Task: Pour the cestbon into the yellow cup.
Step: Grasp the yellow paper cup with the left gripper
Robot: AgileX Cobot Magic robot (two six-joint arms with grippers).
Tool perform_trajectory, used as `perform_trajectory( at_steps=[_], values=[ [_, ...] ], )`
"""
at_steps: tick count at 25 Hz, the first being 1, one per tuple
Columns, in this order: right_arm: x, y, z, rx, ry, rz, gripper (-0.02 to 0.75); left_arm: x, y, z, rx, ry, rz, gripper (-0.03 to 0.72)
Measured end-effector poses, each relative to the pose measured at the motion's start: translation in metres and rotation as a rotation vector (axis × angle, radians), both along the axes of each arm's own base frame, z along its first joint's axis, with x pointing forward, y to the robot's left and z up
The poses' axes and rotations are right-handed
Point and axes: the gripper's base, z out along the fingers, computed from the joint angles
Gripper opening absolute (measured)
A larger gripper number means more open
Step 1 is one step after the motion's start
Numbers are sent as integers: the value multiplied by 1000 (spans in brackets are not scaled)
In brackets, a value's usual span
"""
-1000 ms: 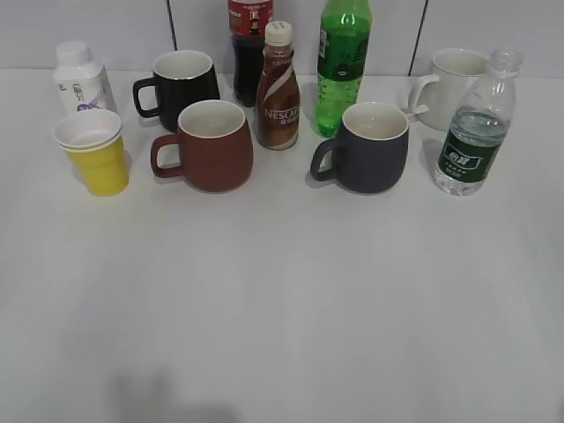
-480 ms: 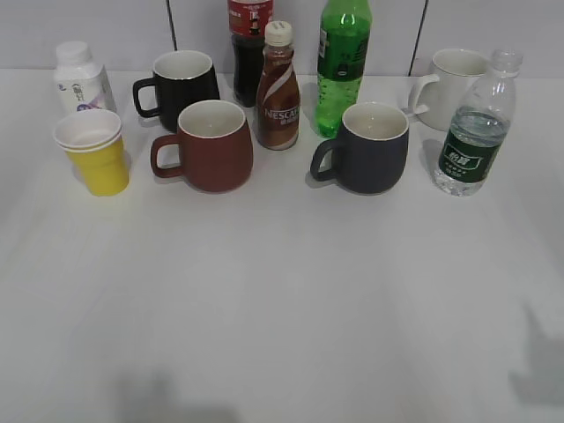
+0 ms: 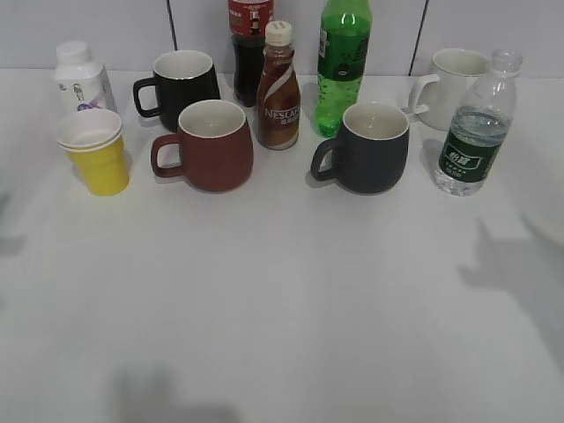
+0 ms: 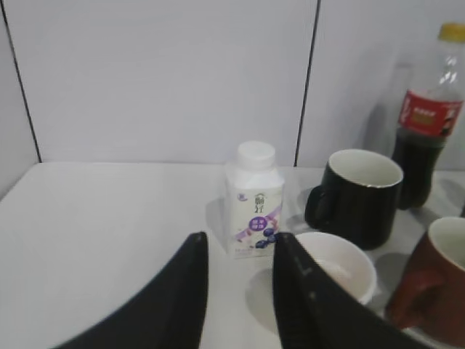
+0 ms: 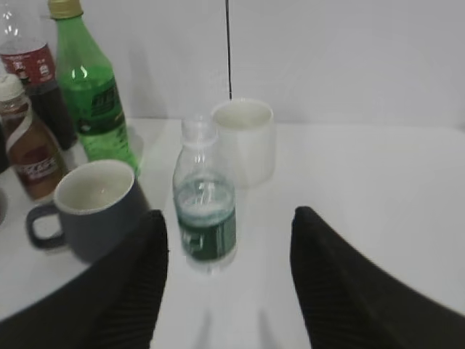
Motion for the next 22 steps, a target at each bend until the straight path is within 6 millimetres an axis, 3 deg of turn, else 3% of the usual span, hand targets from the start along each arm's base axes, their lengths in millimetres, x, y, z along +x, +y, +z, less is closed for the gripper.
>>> perform_trajectory(
  at_steps=[5, 10, 15, 22],
  values=[
    [42, 3, -19, -25, 25, -14, 407, 28, -2, -30, 18, 98, -3, 245],
    [71, 5, -34, -35, -3, -29, 407, 31, -2, -75, -51, 168, 16, 246],
    [89, 6, -55, -20, 53, -39, 407, 25, -8, -108, -42, 142, -53, 247],
    [100, 7, -69, 1, 71, -49, 407, 36, -20, -145, -45, 137, -179, 253]
  ],
)
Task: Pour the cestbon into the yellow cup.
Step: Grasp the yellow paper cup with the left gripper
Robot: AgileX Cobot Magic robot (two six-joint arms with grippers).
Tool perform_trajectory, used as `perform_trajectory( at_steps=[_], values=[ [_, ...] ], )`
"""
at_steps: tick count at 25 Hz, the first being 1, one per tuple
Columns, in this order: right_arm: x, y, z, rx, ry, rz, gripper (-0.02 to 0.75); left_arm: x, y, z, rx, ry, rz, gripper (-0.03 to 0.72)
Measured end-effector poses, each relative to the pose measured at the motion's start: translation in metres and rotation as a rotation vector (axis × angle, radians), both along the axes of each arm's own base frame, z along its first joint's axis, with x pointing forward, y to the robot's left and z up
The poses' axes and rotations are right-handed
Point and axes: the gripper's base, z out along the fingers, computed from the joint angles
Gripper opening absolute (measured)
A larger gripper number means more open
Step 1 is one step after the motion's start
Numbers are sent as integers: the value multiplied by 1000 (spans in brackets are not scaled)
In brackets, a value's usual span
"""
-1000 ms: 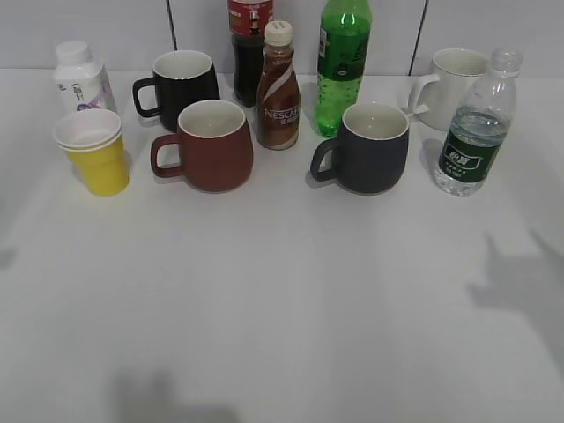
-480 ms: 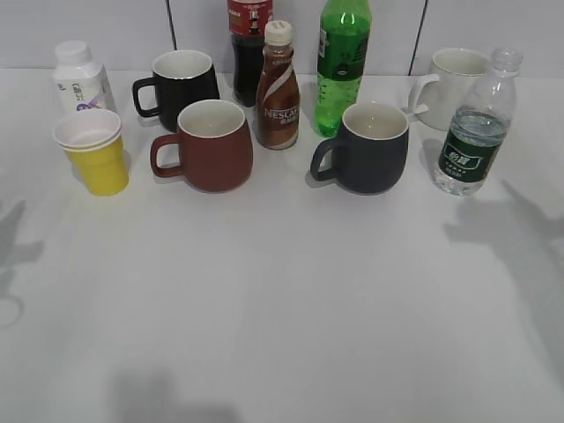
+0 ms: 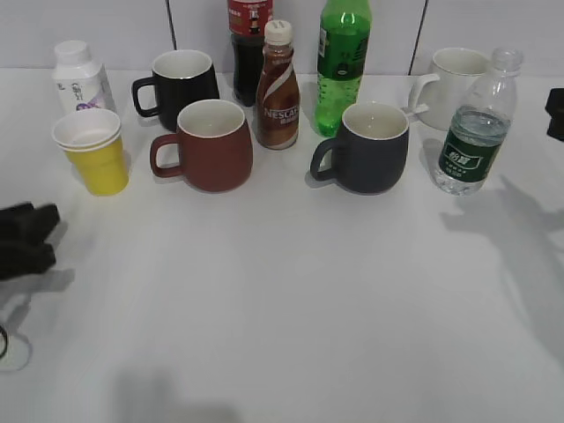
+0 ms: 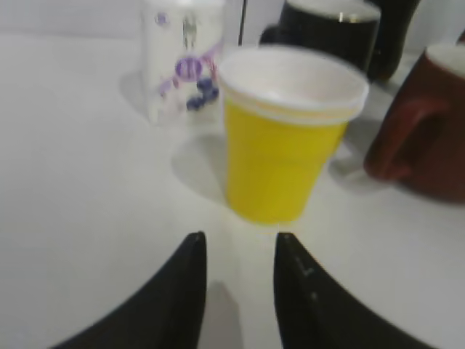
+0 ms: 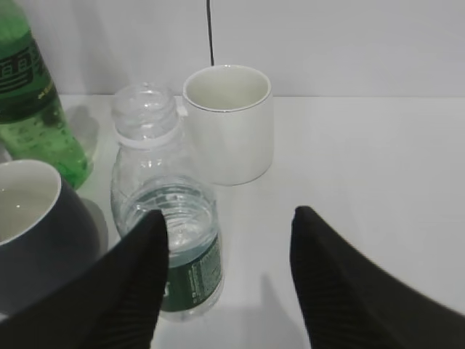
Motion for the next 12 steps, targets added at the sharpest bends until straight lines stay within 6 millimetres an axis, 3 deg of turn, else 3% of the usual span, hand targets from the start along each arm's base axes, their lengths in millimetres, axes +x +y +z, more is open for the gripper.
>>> perform_trajectory(
  at_steps=[5, 8, 12],
  values=[
    [0, 0, -13, 1, -32, 3, 407, 9, -10, -18, 50, 37, -123, 372],
    [-1, 2, -21, 2, -43, 23, 407, 18, -13, -16, 83, -4, -156, 452],
    [2, 7, -27, 2, -48, 74, 407, 33, -13, -12, 120, -61, -150, 496]
  ],
)
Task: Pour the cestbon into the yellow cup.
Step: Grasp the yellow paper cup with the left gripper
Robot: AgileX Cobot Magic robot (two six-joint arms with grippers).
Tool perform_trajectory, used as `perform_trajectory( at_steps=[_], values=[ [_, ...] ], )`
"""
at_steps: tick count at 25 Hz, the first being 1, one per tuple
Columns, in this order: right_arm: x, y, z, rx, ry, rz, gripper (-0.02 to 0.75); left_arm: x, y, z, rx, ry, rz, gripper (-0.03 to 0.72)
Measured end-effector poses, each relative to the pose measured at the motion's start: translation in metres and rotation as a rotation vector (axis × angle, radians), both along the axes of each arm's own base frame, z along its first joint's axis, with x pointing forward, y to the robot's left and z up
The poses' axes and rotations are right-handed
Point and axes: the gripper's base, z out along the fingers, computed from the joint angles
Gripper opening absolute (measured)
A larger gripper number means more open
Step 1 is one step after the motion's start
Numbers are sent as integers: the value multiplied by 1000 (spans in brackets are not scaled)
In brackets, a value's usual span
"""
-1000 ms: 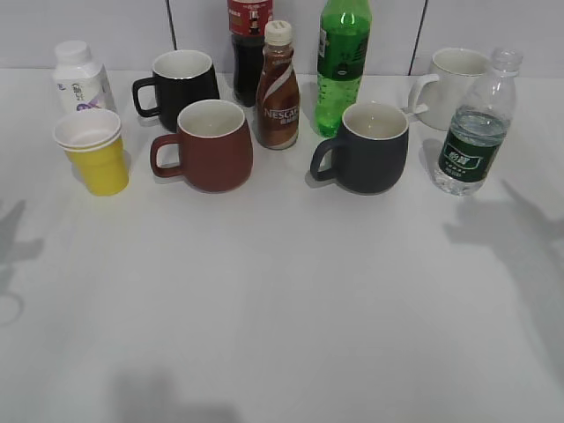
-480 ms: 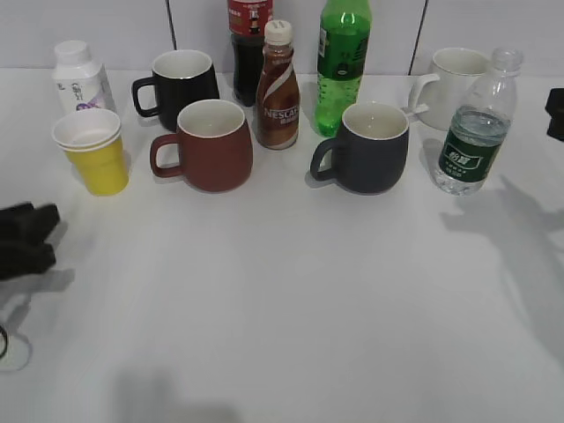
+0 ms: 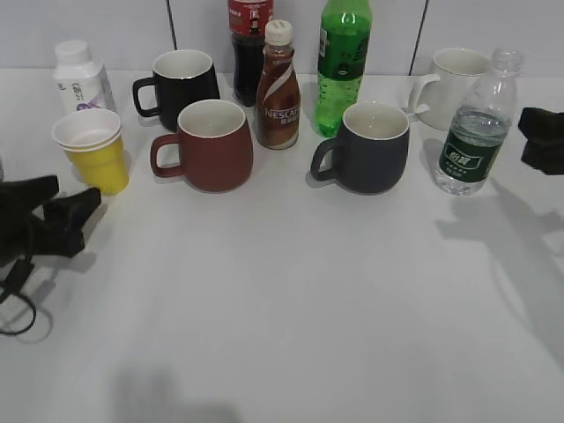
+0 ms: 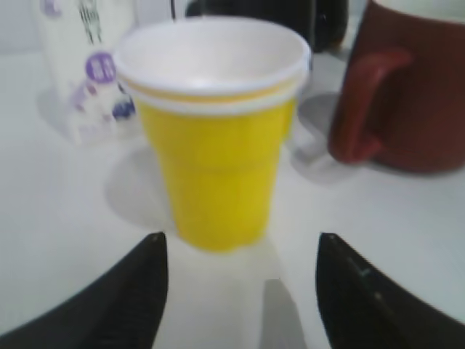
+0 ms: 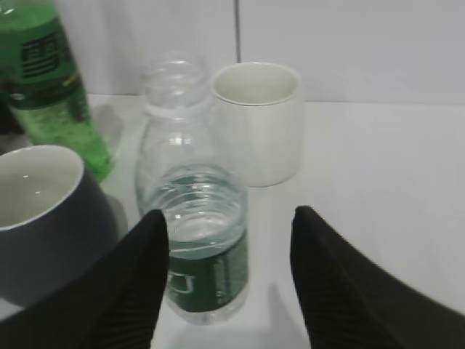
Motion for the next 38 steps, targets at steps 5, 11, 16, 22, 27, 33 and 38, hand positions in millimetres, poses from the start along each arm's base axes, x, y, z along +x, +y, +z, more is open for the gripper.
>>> perform_trajectory(
  at_steps=[5, 11, 16, 22, 27, 33, 38],
  values=[
    [4, 2, -8, 4, 17, 20, 406, 22, -1, -3, 5, -31, 8, 575],
    [5, 3, -11, 7, 15, 23, 407, 46, -3, 0, 1, -87, 7, 595],
    [5, 3, -11, 8, 7, 24, 407, 68, -8, 2, 26, -103, -36, 597],
    [6, 3, -10, 10, -3, 25, 407, 84, -9, -2, 37, -103, -34, 596],
    [6, 3, -10, 9, -7, 28, 407, 88, -10, -15, 39, -77, -42, 594],
    [7, 4, -11, 8, -10, 32, 405, 89, -11, -17, 16, -106, -54, 594],
    [7, 4, -11, 8, -12, 33, 405, 95, -12, -17, 14, -120, -54, 594]
  ],
)
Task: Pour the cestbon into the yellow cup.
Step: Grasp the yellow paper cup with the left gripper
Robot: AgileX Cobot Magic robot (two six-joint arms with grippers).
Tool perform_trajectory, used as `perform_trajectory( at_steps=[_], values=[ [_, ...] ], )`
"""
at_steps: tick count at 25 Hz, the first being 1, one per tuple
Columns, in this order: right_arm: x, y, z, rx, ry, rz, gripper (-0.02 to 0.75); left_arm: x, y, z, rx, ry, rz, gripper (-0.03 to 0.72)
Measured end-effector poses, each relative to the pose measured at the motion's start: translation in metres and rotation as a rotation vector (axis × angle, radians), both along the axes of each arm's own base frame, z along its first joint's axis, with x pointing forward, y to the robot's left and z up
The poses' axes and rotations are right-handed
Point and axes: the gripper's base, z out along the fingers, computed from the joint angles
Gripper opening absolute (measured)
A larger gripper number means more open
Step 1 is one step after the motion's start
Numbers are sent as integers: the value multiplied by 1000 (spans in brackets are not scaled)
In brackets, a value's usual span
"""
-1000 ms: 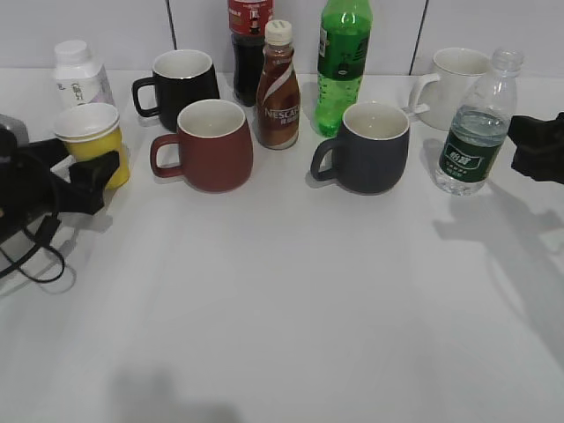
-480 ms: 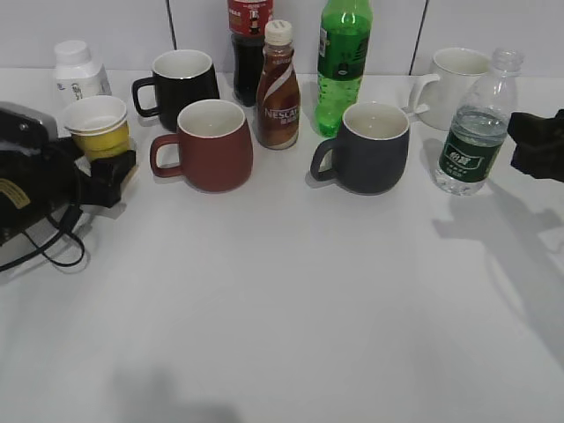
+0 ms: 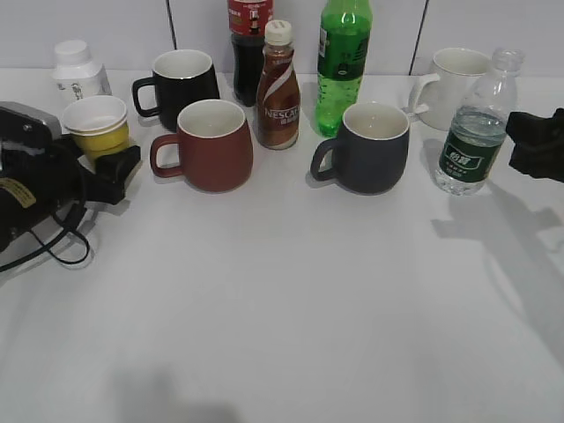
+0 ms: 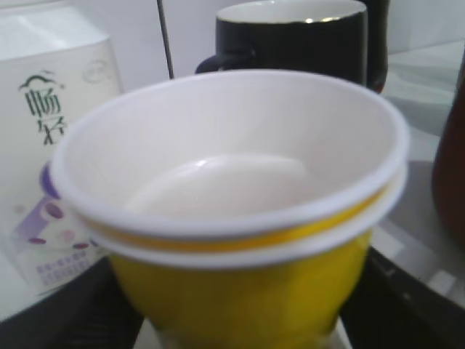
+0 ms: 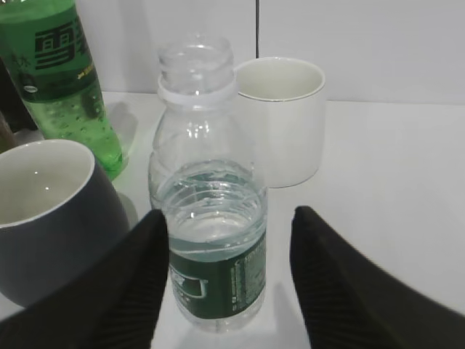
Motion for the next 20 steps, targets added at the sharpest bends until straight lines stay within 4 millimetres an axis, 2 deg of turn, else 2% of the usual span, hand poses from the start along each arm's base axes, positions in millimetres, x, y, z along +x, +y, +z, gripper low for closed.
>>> perform_trajectory(
  at_steps=[5, 15, 20],
  values=[
    [0, 0, 0, 0, -1, 0, 405, 1, -1, -8, -1, 10, -11, 585],
    [0, 2, 0, -16, -4, 23, 405, 3, -2, -6, -3, -8, -26, 410],
    [-1, 4, 0, -35, -4, 48, 405, 3, -3, -6, -3, -9, -28, 388]
  ],
)
